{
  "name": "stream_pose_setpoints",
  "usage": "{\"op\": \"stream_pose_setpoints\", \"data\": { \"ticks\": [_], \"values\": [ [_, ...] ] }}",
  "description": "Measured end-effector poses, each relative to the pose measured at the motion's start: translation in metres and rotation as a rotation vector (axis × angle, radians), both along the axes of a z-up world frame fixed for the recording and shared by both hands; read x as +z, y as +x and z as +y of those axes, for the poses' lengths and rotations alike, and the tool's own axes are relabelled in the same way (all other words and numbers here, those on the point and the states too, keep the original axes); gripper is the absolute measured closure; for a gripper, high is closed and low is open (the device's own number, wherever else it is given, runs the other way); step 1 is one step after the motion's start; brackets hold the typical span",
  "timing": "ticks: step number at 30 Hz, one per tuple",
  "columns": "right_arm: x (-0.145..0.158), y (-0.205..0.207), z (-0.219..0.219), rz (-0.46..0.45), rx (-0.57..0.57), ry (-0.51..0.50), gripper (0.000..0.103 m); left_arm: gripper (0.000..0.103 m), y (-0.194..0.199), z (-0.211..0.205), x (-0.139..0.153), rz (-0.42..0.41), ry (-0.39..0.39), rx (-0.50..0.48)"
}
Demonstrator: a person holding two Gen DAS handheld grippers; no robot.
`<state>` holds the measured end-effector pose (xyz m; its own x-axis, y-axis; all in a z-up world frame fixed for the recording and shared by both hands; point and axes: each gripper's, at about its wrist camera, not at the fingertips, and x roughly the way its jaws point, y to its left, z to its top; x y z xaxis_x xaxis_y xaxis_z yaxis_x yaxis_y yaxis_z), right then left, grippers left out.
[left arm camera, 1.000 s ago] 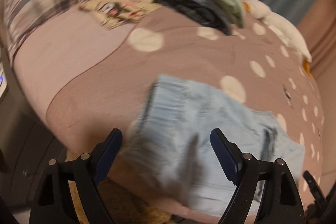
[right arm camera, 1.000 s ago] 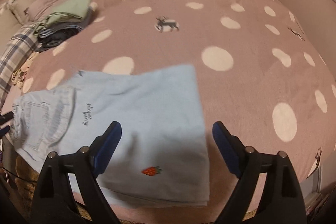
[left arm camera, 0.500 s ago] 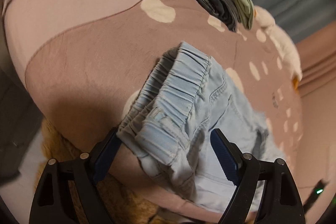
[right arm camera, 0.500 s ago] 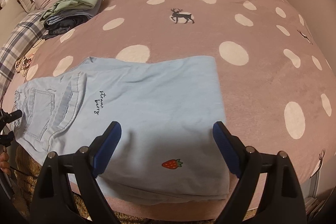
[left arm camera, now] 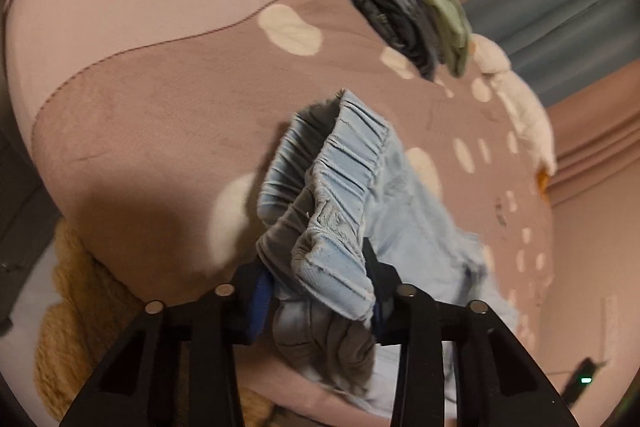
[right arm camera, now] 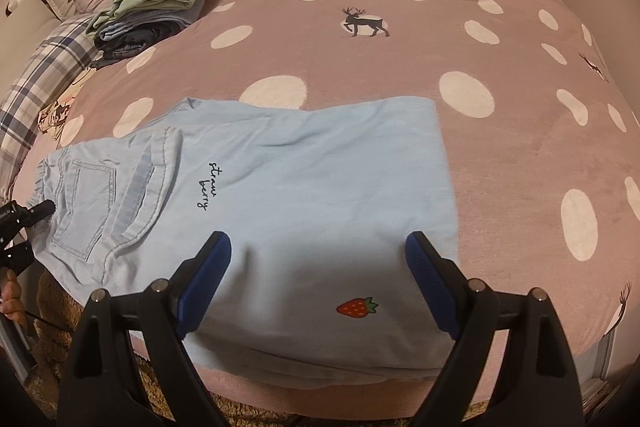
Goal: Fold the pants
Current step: 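Lift the waistband up with the left gripper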
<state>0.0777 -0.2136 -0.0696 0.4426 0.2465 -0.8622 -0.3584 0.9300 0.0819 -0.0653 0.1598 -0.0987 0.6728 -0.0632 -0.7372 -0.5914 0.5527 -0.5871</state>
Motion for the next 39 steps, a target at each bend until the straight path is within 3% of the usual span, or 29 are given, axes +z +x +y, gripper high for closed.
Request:
{"op": "stream_pose_setpoints", "data": {
  "ticks": [5,8,15,39],
  "values": [
    [0.001,0.001,-0.009,0.002,-0.026,0.008,0.013,0.068,0.004,-0.009,0.031,-0.086,-0.007,-0.039],
    [0.001,0.003,-0.014,0.005,-0.041,0.017,0.013,0.068,0.01,-0.02,0.052,-0.127,0.032,-0.075],
    [0.0,0.004,-0.018,0.007,-0.05,0.029,0.013,0.068,0.026,-0.041,0.075,-0.178,0.065,-0.156],
    [-0.002,0.007,-0.046,0.017,-0.111,0.051,0.013,0.068,0.071,-0.098,0.084,-0.2,0.098,-0.372]
  ]
}}
